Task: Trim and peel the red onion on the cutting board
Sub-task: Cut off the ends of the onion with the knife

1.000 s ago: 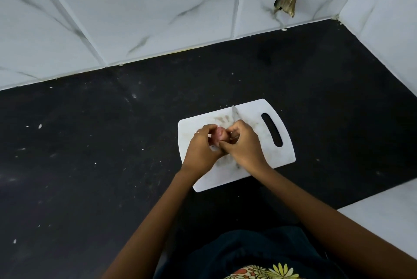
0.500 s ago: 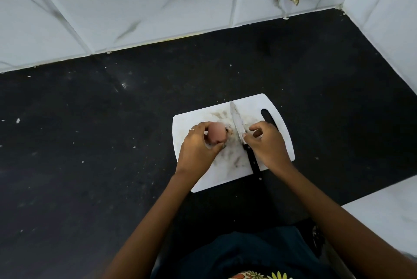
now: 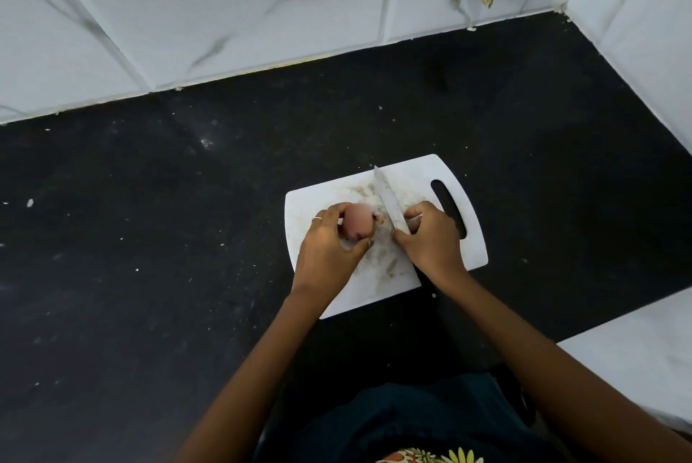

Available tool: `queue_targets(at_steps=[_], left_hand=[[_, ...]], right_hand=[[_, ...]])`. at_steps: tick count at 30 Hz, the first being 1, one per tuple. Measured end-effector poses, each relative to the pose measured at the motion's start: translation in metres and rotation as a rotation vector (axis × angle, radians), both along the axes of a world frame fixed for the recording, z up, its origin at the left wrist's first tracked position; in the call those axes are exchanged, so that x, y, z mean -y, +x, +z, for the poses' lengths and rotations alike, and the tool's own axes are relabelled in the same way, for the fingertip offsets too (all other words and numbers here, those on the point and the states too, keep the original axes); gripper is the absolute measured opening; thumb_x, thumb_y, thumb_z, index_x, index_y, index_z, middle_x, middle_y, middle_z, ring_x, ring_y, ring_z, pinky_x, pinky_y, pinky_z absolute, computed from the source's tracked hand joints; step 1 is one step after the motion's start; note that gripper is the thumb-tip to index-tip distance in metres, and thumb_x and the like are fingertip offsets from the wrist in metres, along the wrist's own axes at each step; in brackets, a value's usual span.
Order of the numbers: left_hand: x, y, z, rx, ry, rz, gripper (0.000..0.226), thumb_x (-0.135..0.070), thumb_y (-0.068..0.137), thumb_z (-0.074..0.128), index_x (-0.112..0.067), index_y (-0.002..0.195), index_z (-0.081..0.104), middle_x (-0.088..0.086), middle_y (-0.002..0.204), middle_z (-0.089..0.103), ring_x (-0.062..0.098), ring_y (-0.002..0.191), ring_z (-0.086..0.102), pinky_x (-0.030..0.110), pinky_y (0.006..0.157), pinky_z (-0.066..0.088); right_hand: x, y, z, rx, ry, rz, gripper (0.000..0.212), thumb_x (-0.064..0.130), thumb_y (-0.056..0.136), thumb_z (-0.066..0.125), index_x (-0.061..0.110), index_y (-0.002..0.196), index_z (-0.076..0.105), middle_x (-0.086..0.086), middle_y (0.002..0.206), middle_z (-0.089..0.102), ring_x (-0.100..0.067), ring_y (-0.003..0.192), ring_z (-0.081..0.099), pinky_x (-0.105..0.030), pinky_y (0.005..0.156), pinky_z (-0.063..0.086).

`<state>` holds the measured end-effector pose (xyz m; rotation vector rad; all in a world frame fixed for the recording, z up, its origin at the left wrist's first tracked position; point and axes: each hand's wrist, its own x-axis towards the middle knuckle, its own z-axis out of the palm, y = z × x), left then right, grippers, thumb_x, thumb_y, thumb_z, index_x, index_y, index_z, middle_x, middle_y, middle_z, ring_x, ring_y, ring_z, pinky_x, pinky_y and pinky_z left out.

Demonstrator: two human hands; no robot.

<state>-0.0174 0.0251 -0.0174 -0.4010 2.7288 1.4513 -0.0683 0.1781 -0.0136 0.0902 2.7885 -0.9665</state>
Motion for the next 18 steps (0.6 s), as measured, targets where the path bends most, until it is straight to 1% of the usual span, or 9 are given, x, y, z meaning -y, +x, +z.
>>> queue_targets(at_steps=[2,4,6,8,10,11,12,15,18], left_hand=[[0.0,0.001,0.0,-0.001,-0.001,0.004,0.055,-0.032,0.077,0.076,-0.021,0.125,0.052,-0.002,0.121,0.056,0.013,0.096,0.056,0.03,0.082,0.052],[0.0,0.002,0.0,0.0,-0.001,0.006,0.056,-0.034,0.077,0.076,-0.02,0.126,0.052,-0.002,0.122,0.056,0.014,0.098,0.056,0.031,0.084,0.052],[-0.001,0.002,0.0,0.002,0.0,0.009,0.058,-0.034,0.078,0.075,-0.018,0.129,0.051,0.0,0.125,0.056,0.015,0.102,0.056,0.032,0.088,0.052],[-0.001,0.002,0.001,0.004,-0.003,0.007,0.06,-0.033,0.078,0.075,-0.017,0.131,0.05,0.002,0.128,0.055,0.017,0.106,0.056,0.033,0.092,0.051],[-0.002,0.002,0.001,0.006,-0.01,0.003,0.06,-0.033,0.079,0.074,-0.017,0.131,0.05,0.002,0.127,0.055,0.017,0.106,0.056,0.034,0.092,0.051],[-0.002,0.001,0.002,0.008,-0.013,0.001,0.059,-0.034,0.079,0.074,-0.017,0.131,0.05,0.002,0.127,0.055,0.017,0.106,0.056,0.033,0.092,0.051],[-0.002,0.001,0.003,0.012,-0.013,0.001,0.058,-0.034,0.08,0.073,-0.017,0.131,0.051,0.002,0.127,0.055,0.016,0.107,0.056,0.032,0.092,0.05],[-0.001,0.001,0.005,0.024,-0.014,0.001,0.059,-0.036,0.08,0.072,-0.017,0.131,0.051,0.002,0.127,0.055,0.017,0.109,0.056,0.033,0.094,0.05],[0.0,0.001,0.006,0.035,-0.033,-0.006,0.06,-0.038,0.082,0.07,-0.017,0.134,0.049,0.003,0.13,0.055,0.018,0.11,0.056,0.035,0.097,0.048]], right_hand=[[-0.002,0.001,-0.004,-0.024,0.0,0.011,0.013,0.017,0.081,0.069,0.01,0.08,0.059,-0.001,0.075,0.059,-0.018,0.071,0.055,-0.026,0.061,0.036],[-0.004,0.003,-0.007,-0.042,0.001,0.029,0.02,0.013,0.085,0.064,0.012,0.071,0.05,-0.003,0.072,0.052,-0.018,0.067,0.049,-0.023,0.055,0.029],[-0.007,0.003,-0.007,-0.044,-0.001,0.055,0.024,0.012,0.09,0.059,0.014,0.071,0.043,-0.005,0.073,0.047,-0.018,0.067,0.044,-0.019,0.051,0.024],[-0.009,0.001,-0.004,-0.022,-0.04,0.06,0.022,0.013,0.093,0.053,0.011,0.075,0.042,-0.007,0.074,0.049,-0.021,0.068,0.048,-0.022,0.053,0.031],[-0.009,0.0,-0.002,0.032,-0.114,0.046,0.02,0.017,0.097,0.048,0.009,0.079,0.042,-0.012,0.074,0.054,-0.029,0.069,0.057,-0.04,0.059,0.047],[-0.009,0.001,0.001,0.059,-0.147,0.039,0.021,0.019,0.098,0.046,0.009,0.08,0.043,-0.015,0.074,0.057,-0.032,0.068,0.06,-0.045,0.062,0.051],[-0.009,0.002,0.003,0.076,-0.167,0.041,0.023,0.022,0.098,0.045,0.009,0.079,0.043,-0.015,0.072,0.057,-0.033,0.065,0.059,-0.047,0.062,0.052],[-0.009,0.006,0.01,0.114,-0.198,0.064,0.027,0.023,0.097,0.045,0.009,0.074,0.042,-0.008,0.061,0.047,-0.024,0.053,0.046,-0.039,0.055,0.042],[-0.007,0.01,0.021,0.178,-0.236,0.115,0.025,0.022,0.097,0.044,0.0,0.087,0.047,-0.007,0.061,0.044,-0.019,0.053,0.041,-0.034,0.056,0.036]])
